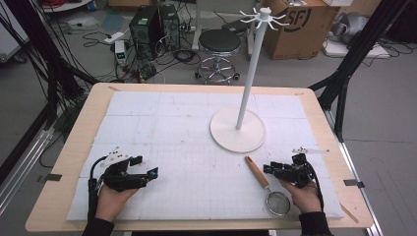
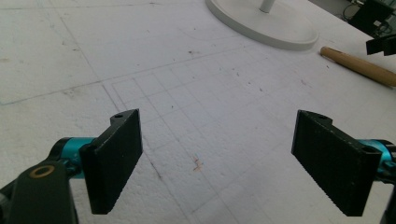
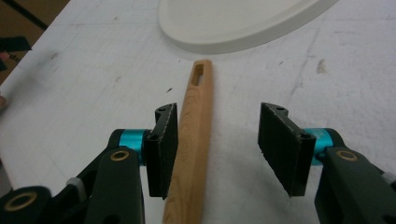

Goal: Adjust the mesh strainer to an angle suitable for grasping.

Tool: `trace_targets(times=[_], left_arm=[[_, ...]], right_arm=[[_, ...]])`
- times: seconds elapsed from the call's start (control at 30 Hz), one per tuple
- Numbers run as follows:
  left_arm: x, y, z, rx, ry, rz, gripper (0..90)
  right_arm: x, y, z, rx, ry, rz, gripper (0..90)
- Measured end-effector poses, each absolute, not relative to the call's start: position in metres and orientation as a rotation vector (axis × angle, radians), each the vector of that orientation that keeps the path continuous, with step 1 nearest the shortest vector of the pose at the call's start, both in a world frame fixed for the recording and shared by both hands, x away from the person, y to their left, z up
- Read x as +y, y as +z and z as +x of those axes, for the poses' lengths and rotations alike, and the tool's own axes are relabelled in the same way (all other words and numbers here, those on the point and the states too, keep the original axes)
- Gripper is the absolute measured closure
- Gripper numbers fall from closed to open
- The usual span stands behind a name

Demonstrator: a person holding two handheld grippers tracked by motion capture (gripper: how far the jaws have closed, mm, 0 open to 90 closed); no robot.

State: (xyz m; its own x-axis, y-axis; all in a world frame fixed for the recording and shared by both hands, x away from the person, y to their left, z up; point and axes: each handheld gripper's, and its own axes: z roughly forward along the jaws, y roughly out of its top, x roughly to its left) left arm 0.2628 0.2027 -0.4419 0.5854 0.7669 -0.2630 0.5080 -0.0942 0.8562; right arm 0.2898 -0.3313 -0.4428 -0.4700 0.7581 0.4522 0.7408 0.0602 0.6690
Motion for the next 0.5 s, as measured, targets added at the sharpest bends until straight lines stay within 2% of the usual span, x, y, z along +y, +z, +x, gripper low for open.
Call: trace_targets(times=[0.17,0.5], left_arm=[[0.203,-0.441,0.262,1.047,0.306,1.748,16.9],[0.207,-0.440,0.261,1.053,0.312,1.737,16.9]], right_arm=[[-0.327,-0.440,0.281,2.294,1.401,1.586,43.2],[-0.319,-0.440,0.267,2.351,1.361,1.563,43.8]])
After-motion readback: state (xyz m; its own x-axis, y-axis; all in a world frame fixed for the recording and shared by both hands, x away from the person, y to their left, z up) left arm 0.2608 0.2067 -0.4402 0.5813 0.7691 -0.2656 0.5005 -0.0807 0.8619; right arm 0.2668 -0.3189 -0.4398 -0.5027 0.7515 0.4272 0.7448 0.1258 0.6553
